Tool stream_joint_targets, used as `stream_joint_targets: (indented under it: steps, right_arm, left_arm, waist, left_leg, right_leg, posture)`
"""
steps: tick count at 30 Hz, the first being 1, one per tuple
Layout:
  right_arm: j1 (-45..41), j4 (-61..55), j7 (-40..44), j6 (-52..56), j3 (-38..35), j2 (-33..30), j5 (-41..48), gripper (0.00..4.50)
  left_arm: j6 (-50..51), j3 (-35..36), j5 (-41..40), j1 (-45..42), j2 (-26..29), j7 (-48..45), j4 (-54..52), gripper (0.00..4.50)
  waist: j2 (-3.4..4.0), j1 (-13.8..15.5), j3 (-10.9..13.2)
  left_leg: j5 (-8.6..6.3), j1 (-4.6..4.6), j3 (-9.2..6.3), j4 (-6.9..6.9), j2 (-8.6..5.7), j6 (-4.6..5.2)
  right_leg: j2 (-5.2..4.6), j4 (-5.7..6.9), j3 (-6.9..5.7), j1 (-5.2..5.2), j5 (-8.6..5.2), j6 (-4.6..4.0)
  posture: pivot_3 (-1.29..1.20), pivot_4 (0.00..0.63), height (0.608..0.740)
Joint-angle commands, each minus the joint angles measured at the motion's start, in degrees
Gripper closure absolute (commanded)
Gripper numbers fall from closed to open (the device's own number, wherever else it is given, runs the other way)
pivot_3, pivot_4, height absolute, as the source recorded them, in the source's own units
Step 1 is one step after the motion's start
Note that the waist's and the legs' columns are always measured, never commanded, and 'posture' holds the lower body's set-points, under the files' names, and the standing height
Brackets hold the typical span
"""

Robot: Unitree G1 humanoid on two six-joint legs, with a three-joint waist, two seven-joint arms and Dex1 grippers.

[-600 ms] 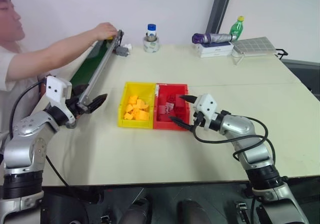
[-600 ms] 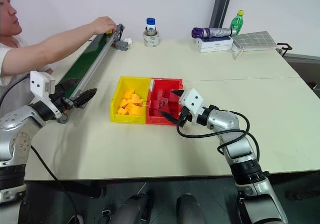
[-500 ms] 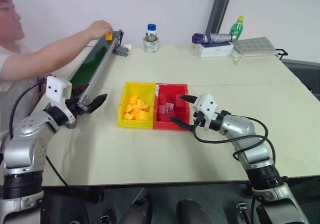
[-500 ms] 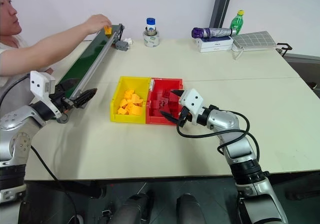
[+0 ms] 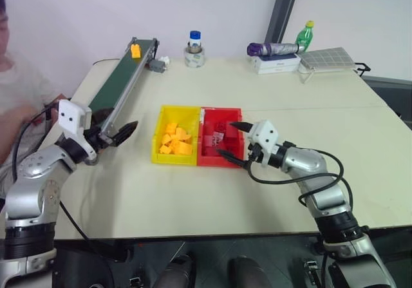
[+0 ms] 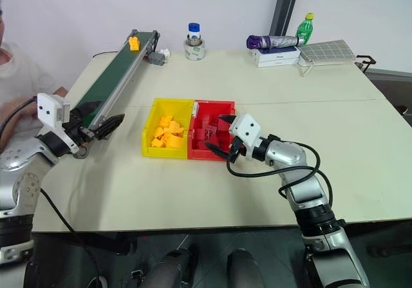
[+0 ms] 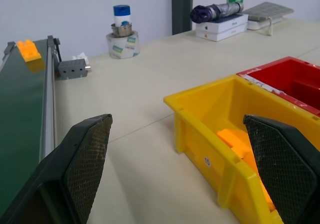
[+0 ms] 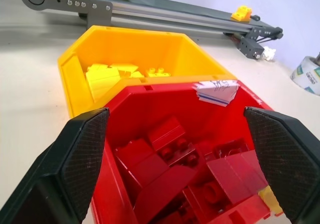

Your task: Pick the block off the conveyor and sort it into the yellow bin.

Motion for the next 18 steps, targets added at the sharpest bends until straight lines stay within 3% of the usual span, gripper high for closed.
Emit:
stream_joint_targets:
  steps: [1,10,18]
  right_arm:
    - [-1.2,-0.6,0.3,-1.1,-0.1,0.2,0.2,0.00]
    - [-1.1,-0.5,0.4,-1.2,0.1,0.5,0.2,0.00]
    - [-1.5,0.5,1.0,-1.6,0.2,0.9,0.4,0.00]
  left_arm:
    - [-1.9,1.6,0.3,0.2,0.4,0.5,-2.1,0.07]
    - [-4.0,5.8,1.0,7.0,-2.6,7.2,-9.2,0.07]
    - [-8.4,13.7,6.2,13.7,-9.2,22.2,-14.2,0.07]
  waist:
    - [0.00,0.0,0.0]
    - [0.00,-0.1,0.0]
    - [0.00,0.2,0.0]
  left_leg:
    - [0.00,0.00,0.00,0.00,0.00,0.00]
    - [0.00,0.00,0.01,0.00,0.00,0.00]
    - [0.00,0.00,0.01,0.00,0.00,0.00]
  right_leg:
    - [0.00,0.00,0.00,0.00,0.00,0.00]
    - [0.00,0.00,0.01,0.00,0.00,0.00]
    - [0.00,-0.01,0.01,0.02,-0.01,0.00]
  posture:
    - [0.00,0.150,0.740]
    - [0.00,0.150,0.740]
    - [0.00,0.150,0.740]
